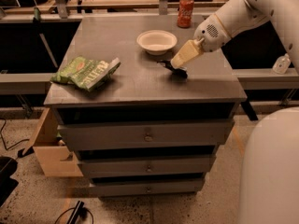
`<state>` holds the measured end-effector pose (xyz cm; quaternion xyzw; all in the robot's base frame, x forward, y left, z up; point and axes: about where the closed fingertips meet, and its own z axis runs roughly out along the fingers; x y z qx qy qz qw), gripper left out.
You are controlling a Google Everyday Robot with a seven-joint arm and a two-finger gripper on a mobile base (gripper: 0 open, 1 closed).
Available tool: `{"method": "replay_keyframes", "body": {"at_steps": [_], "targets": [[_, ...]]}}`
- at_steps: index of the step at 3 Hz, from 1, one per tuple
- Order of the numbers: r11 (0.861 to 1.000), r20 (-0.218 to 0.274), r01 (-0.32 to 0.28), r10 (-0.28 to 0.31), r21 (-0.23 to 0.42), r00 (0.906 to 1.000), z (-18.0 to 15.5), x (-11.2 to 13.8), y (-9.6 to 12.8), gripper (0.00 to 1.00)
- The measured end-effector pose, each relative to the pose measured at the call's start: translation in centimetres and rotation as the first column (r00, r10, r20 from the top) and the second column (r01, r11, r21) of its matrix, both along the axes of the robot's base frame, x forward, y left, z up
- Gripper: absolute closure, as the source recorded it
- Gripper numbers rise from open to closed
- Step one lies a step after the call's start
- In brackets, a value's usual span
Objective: Pick rxbar chocolate from paper bowl and place on counter
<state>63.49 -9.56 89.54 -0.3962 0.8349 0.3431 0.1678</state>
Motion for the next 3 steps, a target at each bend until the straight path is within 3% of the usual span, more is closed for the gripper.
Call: {"method": "replay_keyframes", "body": {"at_steps": [1, 2, 3], "targets": [[0.996, 0.021, 0.032, -0.030, -0.089, 0.9993, -3.5, 2.2, -0.6, 1.00], [0.993, 0.029, 0.042, -0.039, -0.114, 0.9988, -4.3, 2.8, -0.8, 0.85], [0.993, 0.028, 0.042, -0.039, -0.112, 0.9988, -4.6, 3.0, -0.6, 0.62]]}}
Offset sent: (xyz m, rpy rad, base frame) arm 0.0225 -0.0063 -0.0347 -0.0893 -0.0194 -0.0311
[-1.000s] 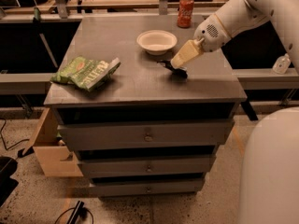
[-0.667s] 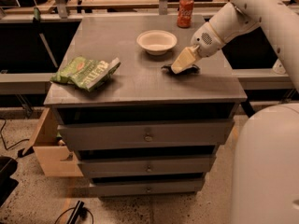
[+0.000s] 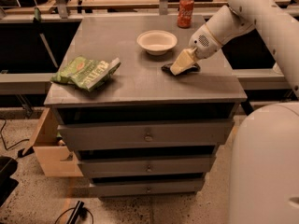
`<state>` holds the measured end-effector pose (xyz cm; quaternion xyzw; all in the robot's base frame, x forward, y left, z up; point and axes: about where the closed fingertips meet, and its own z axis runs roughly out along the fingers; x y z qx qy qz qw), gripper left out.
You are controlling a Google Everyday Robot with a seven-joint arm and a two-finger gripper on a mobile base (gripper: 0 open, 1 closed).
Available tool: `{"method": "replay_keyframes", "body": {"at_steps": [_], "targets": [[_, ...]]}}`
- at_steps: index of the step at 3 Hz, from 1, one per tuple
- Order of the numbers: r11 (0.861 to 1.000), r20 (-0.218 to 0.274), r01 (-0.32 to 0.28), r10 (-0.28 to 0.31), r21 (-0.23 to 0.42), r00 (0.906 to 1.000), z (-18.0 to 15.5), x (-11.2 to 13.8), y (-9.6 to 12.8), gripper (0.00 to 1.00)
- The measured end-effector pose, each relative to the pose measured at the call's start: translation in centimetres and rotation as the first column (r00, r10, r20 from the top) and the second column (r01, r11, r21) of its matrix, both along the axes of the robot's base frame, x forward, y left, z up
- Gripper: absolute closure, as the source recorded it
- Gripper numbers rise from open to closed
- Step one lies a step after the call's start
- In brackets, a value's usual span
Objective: Pick rxbar chocolate from paper bowl and place on counter
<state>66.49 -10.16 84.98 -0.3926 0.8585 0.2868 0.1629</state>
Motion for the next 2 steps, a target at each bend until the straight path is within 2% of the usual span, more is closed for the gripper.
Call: {"method": "replay_keyframes", "body": {"at_steps": [2], "targets": [[1.000, -0.002, -0.002, 0.002, 0.003, 1.0000, -0.47, 0.29, 0.53, 0.15]]}}
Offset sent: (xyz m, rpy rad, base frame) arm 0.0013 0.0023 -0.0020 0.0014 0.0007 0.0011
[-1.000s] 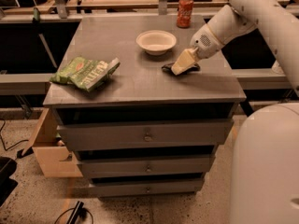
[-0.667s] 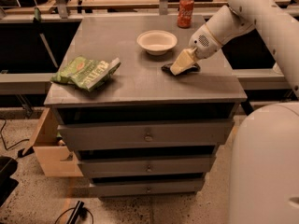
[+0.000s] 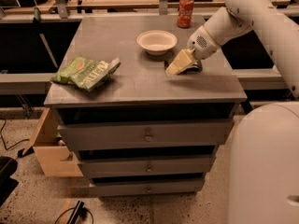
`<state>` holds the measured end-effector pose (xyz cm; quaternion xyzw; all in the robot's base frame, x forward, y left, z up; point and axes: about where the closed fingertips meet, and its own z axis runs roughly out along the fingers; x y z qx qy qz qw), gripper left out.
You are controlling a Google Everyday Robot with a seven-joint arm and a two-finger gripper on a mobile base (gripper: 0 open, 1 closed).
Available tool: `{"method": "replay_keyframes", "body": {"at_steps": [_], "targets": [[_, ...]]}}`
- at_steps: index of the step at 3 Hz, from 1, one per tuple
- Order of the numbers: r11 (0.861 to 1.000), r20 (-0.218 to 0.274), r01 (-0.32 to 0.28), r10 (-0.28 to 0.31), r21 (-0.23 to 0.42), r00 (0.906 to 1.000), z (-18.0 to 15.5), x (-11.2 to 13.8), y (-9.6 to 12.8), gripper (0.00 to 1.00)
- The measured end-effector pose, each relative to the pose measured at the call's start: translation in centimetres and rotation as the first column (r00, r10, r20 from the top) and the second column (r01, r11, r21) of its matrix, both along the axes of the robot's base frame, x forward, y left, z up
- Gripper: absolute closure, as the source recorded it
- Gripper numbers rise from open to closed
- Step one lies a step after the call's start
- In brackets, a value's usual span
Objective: Pick rxbar chocolate from paper bowl and place on counter
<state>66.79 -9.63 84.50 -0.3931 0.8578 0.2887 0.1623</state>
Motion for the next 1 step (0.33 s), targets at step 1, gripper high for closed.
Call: {"method": "replay_keyframes", "body": {"at_steps": [1], "targets": [[1.000, -0.001, -0.001, 0.001, 0.001, 1.0000, -0.21, 0.12, 0.22, 0.00]]}}
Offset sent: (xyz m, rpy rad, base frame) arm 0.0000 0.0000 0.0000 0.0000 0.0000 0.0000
